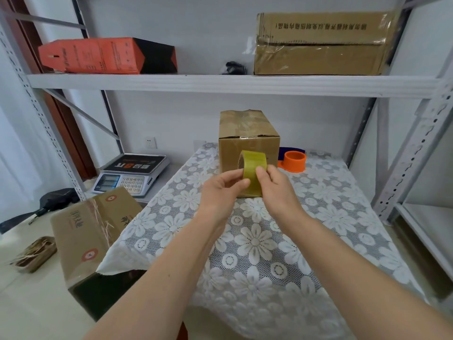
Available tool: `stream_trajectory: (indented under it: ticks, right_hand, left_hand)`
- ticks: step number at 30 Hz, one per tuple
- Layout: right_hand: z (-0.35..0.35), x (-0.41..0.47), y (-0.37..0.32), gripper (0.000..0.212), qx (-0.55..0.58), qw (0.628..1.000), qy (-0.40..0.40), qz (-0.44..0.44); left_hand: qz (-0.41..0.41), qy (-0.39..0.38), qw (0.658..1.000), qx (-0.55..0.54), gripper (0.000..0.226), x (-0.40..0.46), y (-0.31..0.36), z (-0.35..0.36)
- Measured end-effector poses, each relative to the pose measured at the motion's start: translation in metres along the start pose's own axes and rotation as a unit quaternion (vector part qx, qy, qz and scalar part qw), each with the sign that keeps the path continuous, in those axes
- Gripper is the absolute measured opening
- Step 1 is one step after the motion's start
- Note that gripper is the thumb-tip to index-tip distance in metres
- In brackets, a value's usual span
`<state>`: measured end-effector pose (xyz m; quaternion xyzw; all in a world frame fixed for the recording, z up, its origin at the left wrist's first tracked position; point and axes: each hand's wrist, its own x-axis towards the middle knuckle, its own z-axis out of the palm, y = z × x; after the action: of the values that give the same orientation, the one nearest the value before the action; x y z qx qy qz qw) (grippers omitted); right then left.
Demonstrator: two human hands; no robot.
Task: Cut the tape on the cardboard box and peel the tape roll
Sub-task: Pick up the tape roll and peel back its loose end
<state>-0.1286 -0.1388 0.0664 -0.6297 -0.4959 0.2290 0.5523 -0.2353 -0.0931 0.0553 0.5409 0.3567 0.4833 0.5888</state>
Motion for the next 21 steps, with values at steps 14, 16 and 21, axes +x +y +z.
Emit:
stream_trajectory:
  ticks: [14,16,21]
  right_hand:
    - [0.0011,-0.0081,-0.0001,0.022,-0.002,0.998,-0.037,-0.042]
    - [0.0010,-0.0078,-0.0014,0.021,0.026,0.999,-0.032,-0.018]
    - [0.0021,-0.0051,-0.0001,0.024,0.039,0.999,-0.022,-0.002]
  left_hand:
    - [-0.119,0.069,0.986,-0.091,0.019,0.0048,0.0062,-0.0045]
    - [-0.116,0.050,0.986,-0.108,0.010,0.0050,0.0055,-0.0065]
    - [-0.115,0.021,0.982,-0.146,0.005,0.0026,0.0084,-0.0042]
